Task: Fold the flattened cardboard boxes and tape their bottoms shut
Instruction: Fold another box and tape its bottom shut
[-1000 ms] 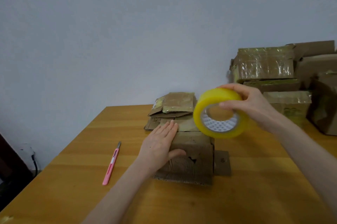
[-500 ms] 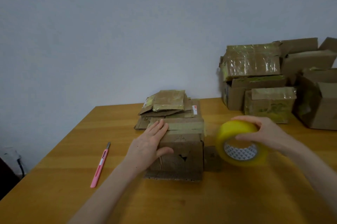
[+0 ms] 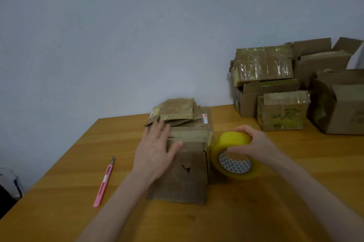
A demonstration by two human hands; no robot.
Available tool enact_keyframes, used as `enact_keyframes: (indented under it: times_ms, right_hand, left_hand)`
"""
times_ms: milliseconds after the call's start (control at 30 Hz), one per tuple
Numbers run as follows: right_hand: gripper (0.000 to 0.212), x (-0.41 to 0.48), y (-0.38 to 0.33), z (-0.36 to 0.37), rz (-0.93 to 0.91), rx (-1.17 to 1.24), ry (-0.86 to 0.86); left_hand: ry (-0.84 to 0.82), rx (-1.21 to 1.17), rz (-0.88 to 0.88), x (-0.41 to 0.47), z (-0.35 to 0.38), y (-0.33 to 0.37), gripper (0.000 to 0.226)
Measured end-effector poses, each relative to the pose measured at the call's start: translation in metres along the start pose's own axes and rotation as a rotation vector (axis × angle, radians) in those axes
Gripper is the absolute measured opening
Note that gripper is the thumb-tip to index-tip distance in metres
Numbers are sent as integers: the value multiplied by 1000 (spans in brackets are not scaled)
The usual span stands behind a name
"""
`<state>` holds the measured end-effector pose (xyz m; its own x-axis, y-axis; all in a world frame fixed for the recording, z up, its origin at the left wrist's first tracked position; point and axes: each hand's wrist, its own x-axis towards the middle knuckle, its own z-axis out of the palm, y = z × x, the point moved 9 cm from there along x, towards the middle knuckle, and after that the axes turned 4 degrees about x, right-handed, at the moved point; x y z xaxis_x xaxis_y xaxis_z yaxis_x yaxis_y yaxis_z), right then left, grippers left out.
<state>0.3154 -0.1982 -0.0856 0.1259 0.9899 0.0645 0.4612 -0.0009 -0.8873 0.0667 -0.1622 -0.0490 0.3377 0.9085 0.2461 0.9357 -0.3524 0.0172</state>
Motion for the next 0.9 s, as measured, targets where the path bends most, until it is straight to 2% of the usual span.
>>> enact_keyframes:
  times_ms: [67,133,200,267,333,467,600,667,800,900]
  right_hand:
    - [46,-2,0,-1,1,-4,10]
    - [43,-3,-1,-2,-4,-6,6]
    - [42,-4,-1,-3,-11,-6,-5]
    - [43,-6,1,-4,-6,0,-21]
    - [44,-9,3,-5,-6,32,-27]
    - [42,-13,1,4,-28,119,-12]
    - [42,-16,-7,31,-38,232,-107]
    - [47,-18,-11,36,-73,254,-128]
    - [50,-15,-18,39,-143,171,-126]
    - [50,-14,-21,36,-183,110,-129]
  left_hand:
    - [-96,84,113,-3,9,45,103]
    - [-142,110,191,-5,21,82,92]
    - [-56,122,267,-4,22,100,68]
    - [-2,115,285,-2,21,91,57]
    - [-7,126,263,0,22,69,60]
    - [-91,216,110,-1,25,20,86]
    - [-142,209,53,2,24,-10,102]
    - [-113,218,117,0,23,-9,97]
    - [27,206,232,-7,23,7,69]
    - [31,220,225,-5,23,6,70]
